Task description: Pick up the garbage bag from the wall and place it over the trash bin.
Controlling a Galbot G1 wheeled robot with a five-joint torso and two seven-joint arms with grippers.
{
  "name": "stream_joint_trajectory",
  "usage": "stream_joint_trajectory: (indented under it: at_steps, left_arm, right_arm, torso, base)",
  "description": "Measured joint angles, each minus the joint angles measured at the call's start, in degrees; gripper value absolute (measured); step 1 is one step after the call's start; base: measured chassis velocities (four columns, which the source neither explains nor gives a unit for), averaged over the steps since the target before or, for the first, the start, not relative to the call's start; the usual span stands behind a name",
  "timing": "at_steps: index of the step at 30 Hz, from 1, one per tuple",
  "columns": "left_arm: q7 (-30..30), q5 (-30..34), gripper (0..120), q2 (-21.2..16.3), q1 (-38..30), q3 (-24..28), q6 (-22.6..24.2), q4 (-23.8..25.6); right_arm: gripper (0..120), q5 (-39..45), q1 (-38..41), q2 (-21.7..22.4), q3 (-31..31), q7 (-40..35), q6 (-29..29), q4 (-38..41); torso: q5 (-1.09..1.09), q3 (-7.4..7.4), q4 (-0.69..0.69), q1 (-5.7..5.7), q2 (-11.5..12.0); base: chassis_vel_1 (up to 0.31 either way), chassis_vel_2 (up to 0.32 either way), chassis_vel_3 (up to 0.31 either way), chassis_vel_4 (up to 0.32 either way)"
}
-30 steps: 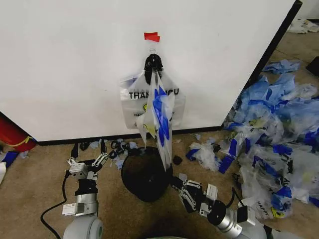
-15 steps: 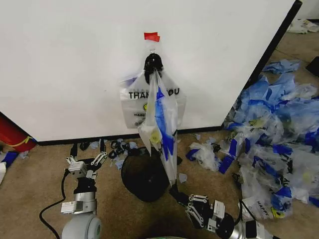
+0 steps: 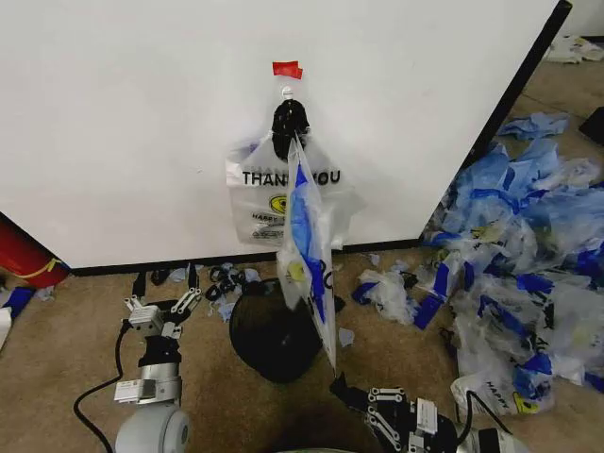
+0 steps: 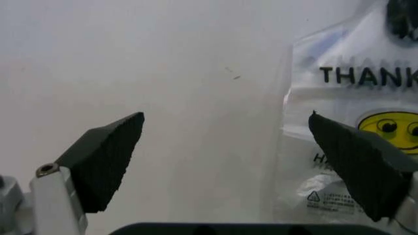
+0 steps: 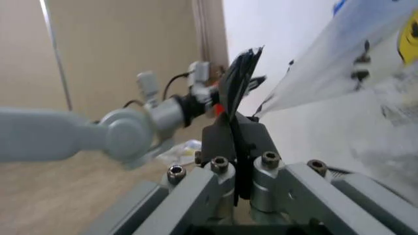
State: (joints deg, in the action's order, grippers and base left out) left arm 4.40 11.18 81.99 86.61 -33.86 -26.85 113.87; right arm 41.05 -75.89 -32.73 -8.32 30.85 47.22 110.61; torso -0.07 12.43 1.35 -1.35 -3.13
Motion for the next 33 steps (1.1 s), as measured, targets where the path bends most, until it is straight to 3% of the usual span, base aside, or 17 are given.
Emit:
stream_joint_trajectory:
  at_steps: [13, 20, 26, 28, 32, 33]
  left_arm:
    - [0.0, 0.2, 100, -0.5, -0.2, 0.2, 0.4, 0.0]
    - [0.0, 2.6, 100, -1.0, 0.4, 0.9, 2.1, 3.4]
    - [0.1, 12.2, 99, -4.5, 1.5, 2.2, 8.5, 13.4]
    - [0.1, 13.3, 99, -5.0, 1.6, 2.3, 9.3, 14.5]
    - [1.7, 27.0, 98, -11.6, 1.3, 4.5, 17.2, 22.8]
    - [1.7, 27.0, 98, -11.6, 1.3, 4.5, 17.2, 22.8]
  right_arm:
    - [0, 2.4, 12.8, -2.6, -3.4, -8.4, -2.7, -0.7]
    - [0, 4.2, 21.2, -4.9, -8.8, -11.8, -4.5, -3.2]
    - [0, 4.7, 27.9, -7.1, -14.0, -14.3, -5.3, -6.4]
    - [0, 4.7, 28.4, -7.2, -14.5, -14.5, -5.4, -6.6]
    - [0, 5.2, 30.7, -7.8, -17.4, -16.0, -6.3, -6.2]
    - [0, 5.2, 30.7, -7.8, -17.4, -16.0, -6.3, -6.2]
  torso:
    - [-0.01, 0.0, 0.0, 0.0, 0.0]
    - [-0.01, 0.0, 0.0, 0.0, 0.0]
    - [0.01, 0.0, -0.01, -0.01, 0.0]
    - [0.0, 0.0, -0.01, 0.0, 0.0]
    - [-0.01, 0.0, 0.0, 0.0, 0.0]
    - [-0.01, 0.0, 0.0, 0.0, 0.0]
  base:
    - [0.0, 0.0, 0.0, 0.0]
    - [0.0, 0.0, 0.0, 0.0]
    - [0.0, 0.0, 0.0, 0.0]
    - [0.0, 0.0, 0.0, 0.0]
    - [0.0, 0.0, 0.0, 0.0]
    - [0.0, 0.0, 0.0, 0.0]
